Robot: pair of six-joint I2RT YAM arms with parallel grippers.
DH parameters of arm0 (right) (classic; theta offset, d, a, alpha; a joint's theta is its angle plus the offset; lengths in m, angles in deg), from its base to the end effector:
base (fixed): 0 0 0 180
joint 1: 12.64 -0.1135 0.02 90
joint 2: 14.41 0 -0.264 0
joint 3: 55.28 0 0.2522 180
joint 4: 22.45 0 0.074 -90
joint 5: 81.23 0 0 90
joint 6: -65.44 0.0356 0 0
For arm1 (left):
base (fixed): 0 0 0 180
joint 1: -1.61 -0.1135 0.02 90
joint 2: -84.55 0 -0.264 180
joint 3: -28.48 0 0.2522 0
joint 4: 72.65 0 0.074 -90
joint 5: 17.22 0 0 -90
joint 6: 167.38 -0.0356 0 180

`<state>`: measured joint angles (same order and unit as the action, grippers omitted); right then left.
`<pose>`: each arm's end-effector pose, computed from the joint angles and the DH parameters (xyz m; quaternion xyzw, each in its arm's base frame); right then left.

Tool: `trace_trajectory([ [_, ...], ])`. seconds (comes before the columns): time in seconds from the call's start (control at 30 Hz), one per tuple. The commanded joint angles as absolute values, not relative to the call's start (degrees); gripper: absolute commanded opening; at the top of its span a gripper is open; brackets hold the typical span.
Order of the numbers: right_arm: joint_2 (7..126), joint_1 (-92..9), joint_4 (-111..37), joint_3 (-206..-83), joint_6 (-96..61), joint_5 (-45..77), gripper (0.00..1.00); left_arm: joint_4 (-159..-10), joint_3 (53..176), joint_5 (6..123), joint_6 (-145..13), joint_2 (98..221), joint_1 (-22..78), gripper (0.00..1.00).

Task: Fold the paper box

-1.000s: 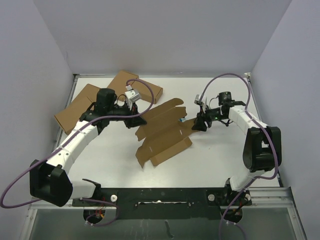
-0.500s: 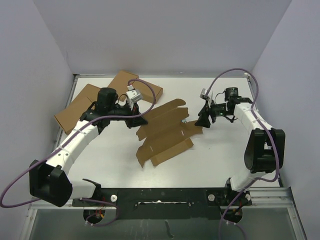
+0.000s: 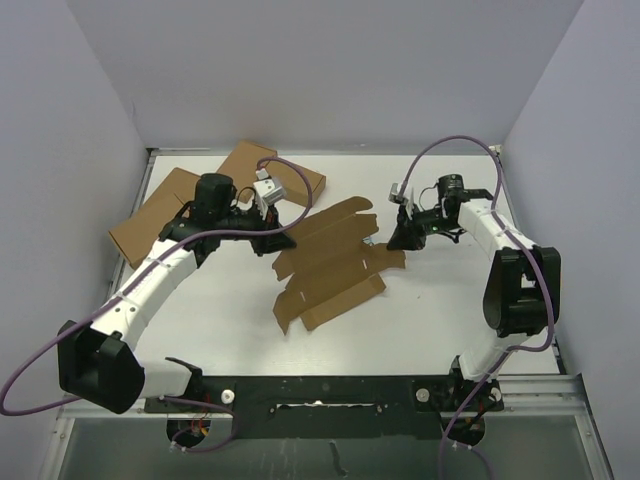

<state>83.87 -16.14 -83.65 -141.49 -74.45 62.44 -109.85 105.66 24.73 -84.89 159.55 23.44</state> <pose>0.3296 0.0489 0.2309 -0.4553 0.7592 0.3594 0.2952 0.2536 -0.1301 0.3220 0.3870 0.7362 -0.4109 0.3733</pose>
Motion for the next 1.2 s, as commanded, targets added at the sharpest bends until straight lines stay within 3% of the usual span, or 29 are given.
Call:
trace_trajectory([
  [0.0, 82.4, -16.2, -85.4, -143.8, -76.0, 64.7, 0.00, -109.3, 109.7, 24.8, -85.9, 156.9, 23.7, 0.00],
  [0.17, 75.7, -16.2, -74.9, -138.5, -69.4, 64.1, 0.00, -109.2, 110.7, 25.4, -83.7, 156.4, 23.6, 0.00],
  [0.5, 60.7, -20.0, -29.5, -113.4, -49.4, 55.3, 0.00, -107.0, 108.5, 24.4, -76.7, 156.2, 24.0, 0.00],
  [0.83, 64.5, -22.2, -21.5, -108.7, -47.3, 53.4, 0.00, -110.8, 106.8, 24.7, -75.8, 161.1, 23.9, 0.00],
  [1.17, 65.7, -22.3, -21.3, -107.2, -45.2, 60.2, 0.00, -115.8, 106.0, 28.1, -77.4, 162.6, 23.6, 0.00],
])
